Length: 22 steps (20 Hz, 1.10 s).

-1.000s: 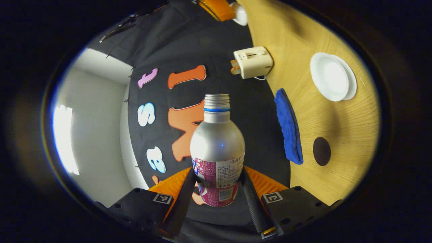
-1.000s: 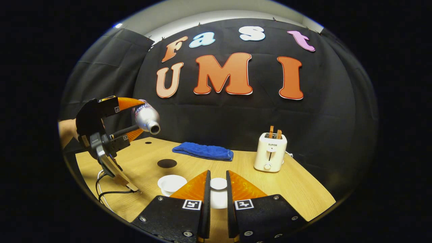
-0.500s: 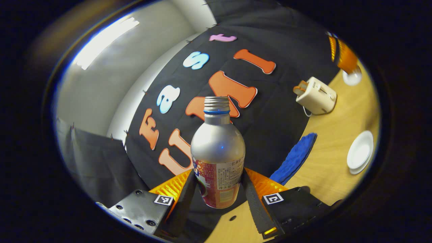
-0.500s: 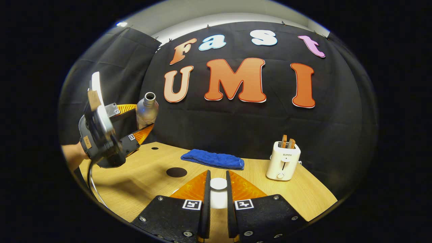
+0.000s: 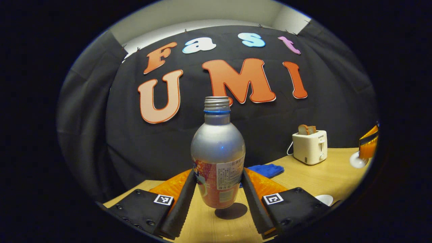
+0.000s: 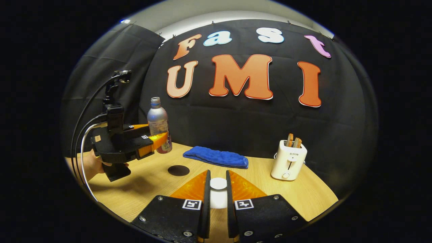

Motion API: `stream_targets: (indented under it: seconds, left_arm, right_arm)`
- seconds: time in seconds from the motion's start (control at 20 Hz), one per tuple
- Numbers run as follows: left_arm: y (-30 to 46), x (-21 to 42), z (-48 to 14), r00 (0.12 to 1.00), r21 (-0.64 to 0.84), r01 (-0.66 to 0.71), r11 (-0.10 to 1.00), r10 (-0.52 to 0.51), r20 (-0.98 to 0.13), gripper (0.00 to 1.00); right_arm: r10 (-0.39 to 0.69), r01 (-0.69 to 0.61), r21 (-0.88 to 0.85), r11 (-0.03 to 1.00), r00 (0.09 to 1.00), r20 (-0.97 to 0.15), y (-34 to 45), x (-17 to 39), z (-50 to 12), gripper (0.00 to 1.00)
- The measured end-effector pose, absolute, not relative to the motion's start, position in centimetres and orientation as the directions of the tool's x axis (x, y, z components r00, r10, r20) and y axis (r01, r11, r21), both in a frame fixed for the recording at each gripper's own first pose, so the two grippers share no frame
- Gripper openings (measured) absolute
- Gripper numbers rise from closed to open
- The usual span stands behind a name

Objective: Open the teacup lid with one hand, grasp the water bottle and pour water into the teacup with the other hand; after pouring, place the water bottle on the coaster and then close the teacup lid.

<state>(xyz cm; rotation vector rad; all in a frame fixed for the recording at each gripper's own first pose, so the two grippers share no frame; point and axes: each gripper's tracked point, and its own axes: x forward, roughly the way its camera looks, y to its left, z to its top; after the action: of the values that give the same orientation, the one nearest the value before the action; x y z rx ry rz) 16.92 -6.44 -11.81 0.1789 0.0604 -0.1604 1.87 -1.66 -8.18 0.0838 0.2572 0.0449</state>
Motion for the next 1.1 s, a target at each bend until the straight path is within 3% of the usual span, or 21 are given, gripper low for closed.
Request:
stream_targets:
  seconds: [0.05,0.1,0.2,0.55,0.65,0.8,0.85,1.1]
  left_arm:
    - [-6.6,17.7,-12.3,0.982,0.129,0.172,0.977,-0.160,-0.099,0.77]
    - [-6.6,18.4,-13.1,0.980,0.093,0.169,0.981,-0.158,-0.118,0.86]
    - [-5.8,19.5,-14.7,0.977,0.038,0.157,0.987,-0.150,-0.152,0.78]
    - [-5.5,22.6,-20.0,0.944,-0.091,0.145,0.985,-0.166,-0.286,0.82]
    - [-5.7,23.0,-21.1,0.935,-0.095,0.143,0.985,-0.166,-0.312,0.79]
    - [-6.2,23.7,-22.8,0.920,-0.090,0.159,0.983,-0.180,-0.348,0.82]
    - [-6.2,23.7,-23.3,0.915,-0.084,0.161,0.983,-0.180,-0.362,0.79]
    - [-7.0,23.9,-24.5,0.895,-0.060,0.191,0.980,-0.199,-0.399,0.86]
  right_arm:
    - [0.057,-0.036,0.086,0.996,0.965,-0.257,-1.6,2.0,-8.4,0.21]
    - [0.058,-0.038,0.084,0.996,0.963,-0.262,-1.6,2.1,-8.7,0.21]
    - [0.062,-0.039,0.087,0.995,0.961,-0.270,-1.4,2.5,-9.1,0.22]
    - [0.084,-0.055,0.103,0.993,0.947,-0.309,-0.6,3.8,-11.2,0.22]
    - [0.094,-0.062,0.109,0.992,0.943,-0.319,-0.4,4.2,-11.8,0.22]
    - [0.112,-0.077,0.117,0.990,0.938,-0.327,0.2,4.6,-12.3,0.22]
    - [0.119,-0.083,0.119,0.989,0.937,-0.330,0.4,4.6,-12.5,0.22]
    - [0.142,-0.103,0.124,0.987,0.921,-0.362,1.6,4.9,-14.0,0.21]
